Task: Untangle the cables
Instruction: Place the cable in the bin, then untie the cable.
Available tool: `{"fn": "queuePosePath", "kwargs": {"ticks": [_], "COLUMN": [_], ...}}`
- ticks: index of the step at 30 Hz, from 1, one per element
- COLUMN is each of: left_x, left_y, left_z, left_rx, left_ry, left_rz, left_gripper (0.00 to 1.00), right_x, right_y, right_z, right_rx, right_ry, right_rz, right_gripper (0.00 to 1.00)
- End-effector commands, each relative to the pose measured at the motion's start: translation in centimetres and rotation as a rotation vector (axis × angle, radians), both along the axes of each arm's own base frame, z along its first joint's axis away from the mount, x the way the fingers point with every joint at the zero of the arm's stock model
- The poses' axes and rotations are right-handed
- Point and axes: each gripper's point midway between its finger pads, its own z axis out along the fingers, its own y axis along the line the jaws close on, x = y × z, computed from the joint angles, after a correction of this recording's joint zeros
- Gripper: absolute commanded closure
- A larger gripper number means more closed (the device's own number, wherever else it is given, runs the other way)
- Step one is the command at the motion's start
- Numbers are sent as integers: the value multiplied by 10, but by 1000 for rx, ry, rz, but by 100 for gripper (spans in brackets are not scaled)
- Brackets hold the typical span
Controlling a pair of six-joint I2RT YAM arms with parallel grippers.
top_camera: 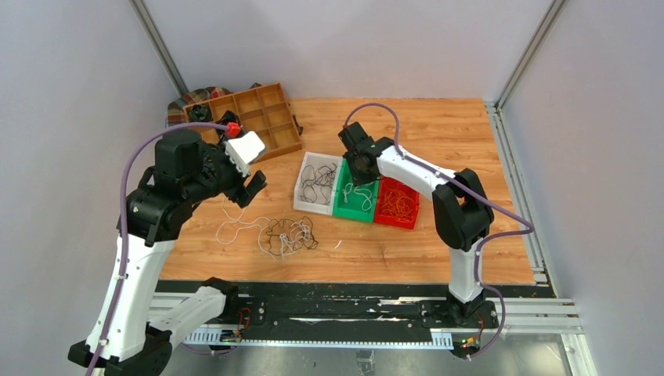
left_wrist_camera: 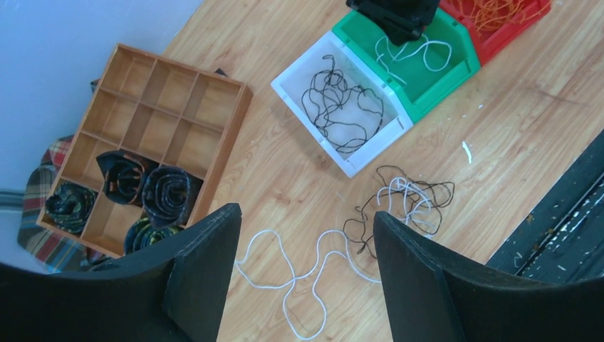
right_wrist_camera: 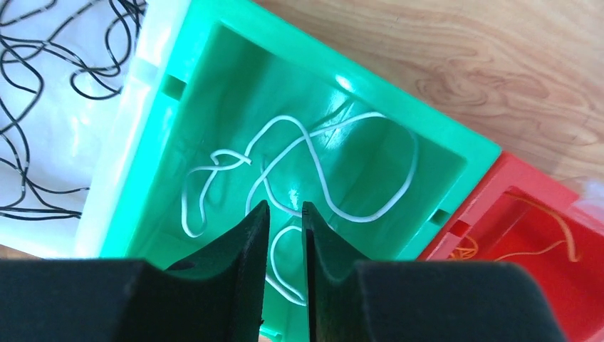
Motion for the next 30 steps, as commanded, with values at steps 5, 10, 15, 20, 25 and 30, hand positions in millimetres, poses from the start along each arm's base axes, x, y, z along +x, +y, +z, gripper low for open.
{"fn": "queuePosePath", "kwargs": {"ticks": [5, 10, 15, 20, 25, 30], "left_x": [18, 30, 30, 29, 24, 23], "left_y": [27, 42, 52, 59, 64, 43], "left_z": [-45, -76, -129, -182, -219, -229], "left_rx": [129, 154, 225, 312, 386, 298], "left_ry": [110, 206, 338, 409, 465, 496], "left_rz": [73, 112, 113, 60, -10, -87], "left_gripper": [24, 18, 20, 26, 27, 26], "right_x": [15, -13, -52, -72, -83, -100], "right_y": [0, 7, 21, 29, 28, 41], "right_z": [85, 88, 81, 109, 141, 132], "right_rx": [39, 107, 99, 218, 400, 494], "right_ry": [-191, -172, -262, -400, -583, -549], "right_rz": [21, 36, 133, 189, 238, 325], "right_gripper": [72, 72, 64, 44, 24, 22]}}
